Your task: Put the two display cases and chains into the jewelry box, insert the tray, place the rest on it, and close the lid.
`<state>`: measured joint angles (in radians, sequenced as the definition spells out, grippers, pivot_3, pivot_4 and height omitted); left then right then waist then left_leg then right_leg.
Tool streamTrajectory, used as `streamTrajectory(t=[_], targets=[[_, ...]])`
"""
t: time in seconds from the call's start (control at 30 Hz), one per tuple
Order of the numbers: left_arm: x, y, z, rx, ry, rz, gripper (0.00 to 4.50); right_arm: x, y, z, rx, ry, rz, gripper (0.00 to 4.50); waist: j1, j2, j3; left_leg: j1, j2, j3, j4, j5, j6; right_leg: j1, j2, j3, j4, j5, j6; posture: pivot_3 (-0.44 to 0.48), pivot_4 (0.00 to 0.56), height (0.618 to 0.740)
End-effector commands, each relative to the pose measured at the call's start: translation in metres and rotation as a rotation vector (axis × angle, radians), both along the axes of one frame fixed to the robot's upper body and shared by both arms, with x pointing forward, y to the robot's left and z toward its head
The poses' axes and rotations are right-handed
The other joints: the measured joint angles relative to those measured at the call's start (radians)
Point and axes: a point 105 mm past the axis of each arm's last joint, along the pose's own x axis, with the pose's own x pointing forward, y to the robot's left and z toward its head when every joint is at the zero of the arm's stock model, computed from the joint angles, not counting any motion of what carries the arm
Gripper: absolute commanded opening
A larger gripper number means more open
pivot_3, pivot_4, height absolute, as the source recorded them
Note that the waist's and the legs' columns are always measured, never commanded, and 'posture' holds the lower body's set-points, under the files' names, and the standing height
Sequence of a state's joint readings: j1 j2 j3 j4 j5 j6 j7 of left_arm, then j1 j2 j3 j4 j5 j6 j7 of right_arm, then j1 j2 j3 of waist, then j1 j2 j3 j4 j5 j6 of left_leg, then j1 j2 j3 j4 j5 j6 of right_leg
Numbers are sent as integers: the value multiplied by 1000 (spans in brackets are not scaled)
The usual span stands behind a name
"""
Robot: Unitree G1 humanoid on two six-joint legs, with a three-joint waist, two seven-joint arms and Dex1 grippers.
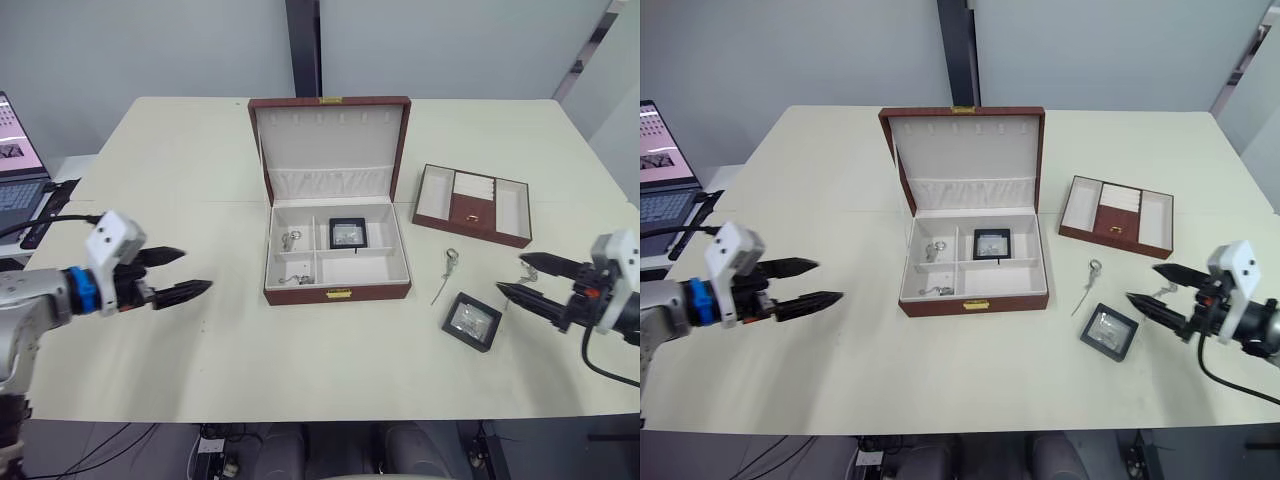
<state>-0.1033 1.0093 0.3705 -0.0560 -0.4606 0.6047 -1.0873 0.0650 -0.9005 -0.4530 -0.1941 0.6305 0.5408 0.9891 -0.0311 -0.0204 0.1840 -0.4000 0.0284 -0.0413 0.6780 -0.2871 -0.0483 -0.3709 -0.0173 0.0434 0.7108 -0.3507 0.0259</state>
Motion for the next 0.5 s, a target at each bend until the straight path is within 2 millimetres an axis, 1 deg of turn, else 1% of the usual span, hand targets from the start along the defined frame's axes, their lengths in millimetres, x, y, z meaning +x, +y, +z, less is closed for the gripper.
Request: streamTrajectory(t=[0.03, 0.07, 0.17, 0.23, 0.33, 0.4, 0.5], targets=[[-6, 22, 17, 50, -72, 78, 4470, -2, -19, 7, -48, -33, -27, 4500, 0, 0, 0, 0, 0, 0, 0, 0, 0, 0, 0, 0, 0, 0, 0, 0, 150, 740], [-8, 25, 18, 51, -72, 92, 4470, -3, -23, 6, -50, -29, -34, 4500, 0, 0, 0, 0, 0, 0, 0, 0, 0, 0, 0, 0, 0, 0, 0, 0, 150, 740], [-19, 45, 13, 68, -56, 166, 4470, -4, -42, -8, -103, 29, -64, 4500, -1, 0, 0, 0, 0, 1, 0, 0, 0, 0, -1, 0, 0, 0, 0, 0, 150, 740], [-23, 54, 10, 81, -53, 203, 4470, -4, -46, -14, -120, 49, -62, 4500, -1, 0, 0, 0, 0, 1, 0, 0, 0, 0, -1, 0, 0, 0, 0, 0, 150, 740], [-27, 59, 5, 84, -44, 227, 4470, -3, -49, -20, -140, 66, -52, 4500, -1, 0, 0, 1, 0, 1, 0, 0, 0, 0, -1, 0, 0, 0, 0, 0, 150, 740], [-34, 63, -2, 86, -23, 246, 4470, -4, -55, -26, -153, 84, -64, 4500, -2, 0, 0, 1, 0, 2, 0, 0, 0, 0, -1, 1, 0, 0, 0, 0, 150, 740], [-38, 65, -6, 90, -12, 257, 4470, -5, -60, -31, -171, 99, -66, 4500, -2, 0, 0, 1, 0, 2, -1, 0, 0, 0, -1, 1, 0, 0, 0, 0, 150, 740]])
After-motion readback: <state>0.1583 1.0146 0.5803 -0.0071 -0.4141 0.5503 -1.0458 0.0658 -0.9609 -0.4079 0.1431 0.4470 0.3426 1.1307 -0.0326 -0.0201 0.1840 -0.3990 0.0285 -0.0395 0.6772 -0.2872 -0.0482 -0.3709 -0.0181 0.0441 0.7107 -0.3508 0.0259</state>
